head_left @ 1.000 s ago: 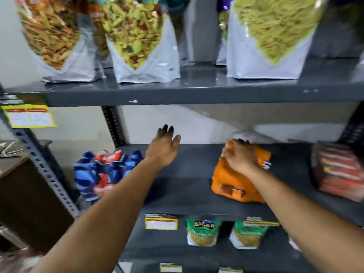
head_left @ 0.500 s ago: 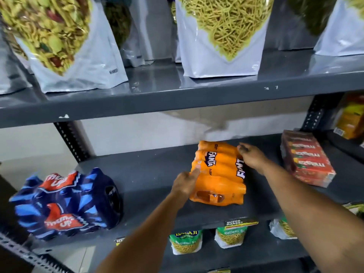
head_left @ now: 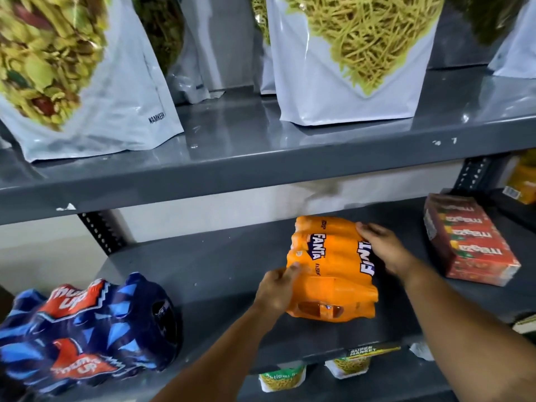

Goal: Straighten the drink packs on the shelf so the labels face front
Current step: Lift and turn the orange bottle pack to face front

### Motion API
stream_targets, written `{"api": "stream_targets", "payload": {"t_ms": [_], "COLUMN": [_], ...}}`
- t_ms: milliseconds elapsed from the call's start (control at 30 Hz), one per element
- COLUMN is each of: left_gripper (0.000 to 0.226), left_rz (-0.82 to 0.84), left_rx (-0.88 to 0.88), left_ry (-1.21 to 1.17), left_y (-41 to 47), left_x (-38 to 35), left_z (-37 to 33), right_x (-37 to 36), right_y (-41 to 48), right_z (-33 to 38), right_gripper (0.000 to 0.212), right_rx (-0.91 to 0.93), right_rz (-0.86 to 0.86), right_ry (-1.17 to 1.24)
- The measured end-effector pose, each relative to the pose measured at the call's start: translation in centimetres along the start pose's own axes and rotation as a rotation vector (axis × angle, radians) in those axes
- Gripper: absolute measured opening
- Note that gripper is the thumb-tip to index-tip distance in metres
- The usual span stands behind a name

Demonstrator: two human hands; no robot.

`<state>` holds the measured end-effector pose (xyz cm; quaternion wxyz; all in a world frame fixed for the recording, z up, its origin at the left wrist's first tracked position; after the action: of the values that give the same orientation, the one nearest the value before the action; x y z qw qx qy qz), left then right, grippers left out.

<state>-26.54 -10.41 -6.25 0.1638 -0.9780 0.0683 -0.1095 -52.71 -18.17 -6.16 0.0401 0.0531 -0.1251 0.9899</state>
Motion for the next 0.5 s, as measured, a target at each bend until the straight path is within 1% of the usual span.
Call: {"api": "stream_targets", "payload": {"t_ms": [100,167,200,233,300,367,433,500], "left_gripper": [0.048,0.037,0.034,0.035,0.041,0.034,0.034,0.041], "left_rz": [0.014,-0.023,-0.066,-0.120,-0.242,-0.383,-0.491,-0.501], "left_rx": [0.016,-0.033,-0.073,-0.109,-0.163,-0.184,-0.205,-0.229], "left_ry": [-0.108,-0.070,-0.003,0.070,0.176,0.226,0.158,-0.027], "left_y": [-0.2,-0.3,-0.2,-0.1,0.0,0.0,-0.4,-1.3], "left_x": [0.8,1.8,2.3,3.0,4.0,4.9,5.2,4.7], "left_z": [0.1,0.0,0.0,0.0,0.1,0.4,0.9,1.8], "right_x": [-0.7,-1.4,-2.0,-2.6,-3.9,-5.6,-7.5,-9.1], "right_y": [0.5,0.9,1.2,1.4,1.6,1.8,2.0,2.4], "right_z": [2.4,4.3,5.2,6.1,7.8,9.3,10.4,11.1], "right_gripper": [0.051,0.054,0.054,0.053,0.053,0.054,0.051,0.046], "right_rx": [0.069,0.116,0.135,0.155,0.215,0.289,0.336,0.359], "right_rz": [0.066,0.094,0.101,0.093,0.024,-0.039,-0.035,-0.016], "right_ry": [-0.132,-0.267,-0.318,-0.364,-0.486,-0.604,-0.659,-0.685]}}
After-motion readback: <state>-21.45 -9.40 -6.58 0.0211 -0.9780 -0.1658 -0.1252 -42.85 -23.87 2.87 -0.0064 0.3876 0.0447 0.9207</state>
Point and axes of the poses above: each hand's wrist, its own y-axis towards the middle knuckle, its own x-axis out of the back of the hand, z = x × y, the point moved 3 cm from there along y, towards the middle knuckle, and after that the axes turned 4 degrees about z, right-handed, at the moved point
